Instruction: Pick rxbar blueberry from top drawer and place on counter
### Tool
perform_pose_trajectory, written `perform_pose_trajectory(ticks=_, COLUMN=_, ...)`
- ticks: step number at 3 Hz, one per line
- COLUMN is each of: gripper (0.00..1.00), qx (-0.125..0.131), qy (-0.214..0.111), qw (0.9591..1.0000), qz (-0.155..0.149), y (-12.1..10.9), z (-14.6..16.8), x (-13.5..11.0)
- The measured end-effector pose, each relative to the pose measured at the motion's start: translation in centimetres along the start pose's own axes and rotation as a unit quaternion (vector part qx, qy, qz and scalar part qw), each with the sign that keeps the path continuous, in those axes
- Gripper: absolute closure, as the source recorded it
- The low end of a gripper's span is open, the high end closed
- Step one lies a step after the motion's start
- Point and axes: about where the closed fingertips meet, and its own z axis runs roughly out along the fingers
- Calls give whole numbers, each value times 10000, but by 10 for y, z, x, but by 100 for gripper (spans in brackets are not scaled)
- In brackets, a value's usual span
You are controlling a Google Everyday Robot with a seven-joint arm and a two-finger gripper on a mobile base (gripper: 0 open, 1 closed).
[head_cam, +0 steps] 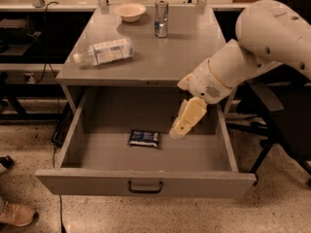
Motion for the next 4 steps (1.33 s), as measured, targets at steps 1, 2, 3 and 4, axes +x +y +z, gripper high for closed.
perform_pose_trajectory(ticks=1, gripper=0, qx=180, qy=1, qw=9998, qz=-29, y=-6, z=-6, x=-2)
perform_pose_trajectory(ticks=2, gripper=0, qx=147, qy=14, qw=9999, qz=-31, y=-4, z=-6, x=-2)
perform_pose_trajectory(ticks=3, gripper=0, qx=-41, qy=-379, qw=9993, qz=63, y=-15, z=37, x=18)
perform_pose_trajectory(ticks=4, gripper=0, qx=-45, qy=-700, qw=9974, qz=150, y=-29, z=75, x=33)
